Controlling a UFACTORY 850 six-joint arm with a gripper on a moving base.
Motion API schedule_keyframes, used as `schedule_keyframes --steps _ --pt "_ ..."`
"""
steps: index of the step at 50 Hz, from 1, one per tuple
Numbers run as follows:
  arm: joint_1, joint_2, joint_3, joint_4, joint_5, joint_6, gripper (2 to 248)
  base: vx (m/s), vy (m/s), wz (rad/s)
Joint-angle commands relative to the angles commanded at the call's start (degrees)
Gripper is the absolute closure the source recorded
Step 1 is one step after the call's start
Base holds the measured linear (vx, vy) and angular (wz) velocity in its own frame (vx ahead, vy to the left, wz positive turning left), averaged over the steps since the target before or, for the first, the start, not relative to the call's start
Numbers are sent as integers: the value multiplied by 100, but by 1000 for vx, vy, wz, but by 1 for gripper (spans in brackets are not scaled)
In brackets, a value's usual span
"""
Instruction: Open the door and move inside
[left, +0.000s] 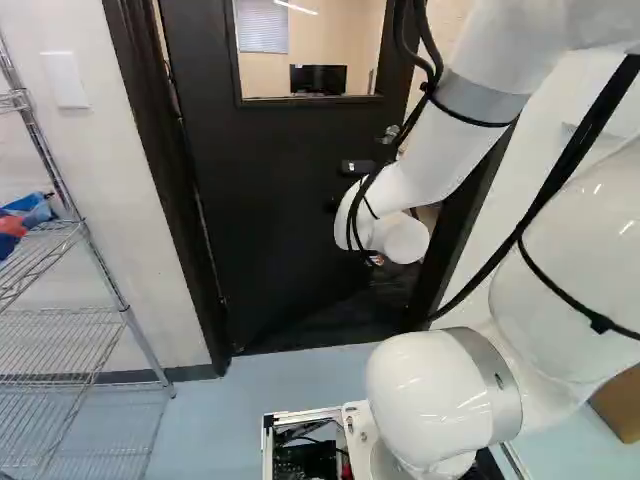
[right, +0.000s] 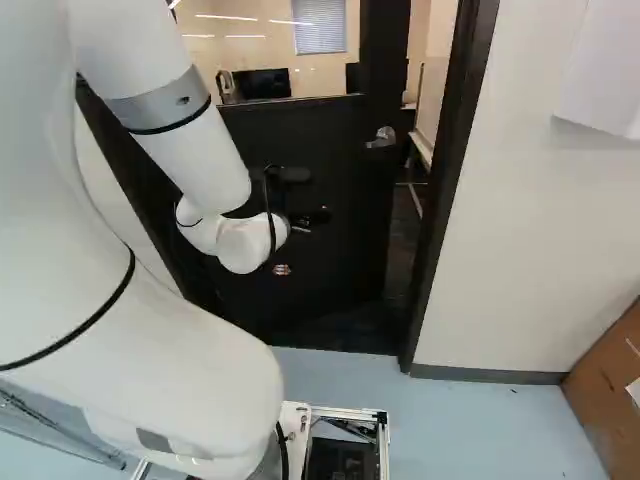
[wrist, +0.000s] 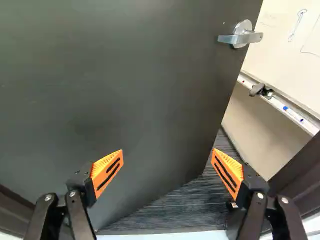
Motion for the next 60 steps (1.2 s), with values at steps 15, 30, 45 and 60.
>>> schedule_keyframes --steps 15,30,45,60 --pt "0 0 0 0 0 0 3 104 50 -162" --pt "0 0 0 0 0 0 3 107 62 -163" --pt "0 0 0 0 0 0 3 115 64 -172" --pt "0 0 0 0 0 0 3 115 47 -198"
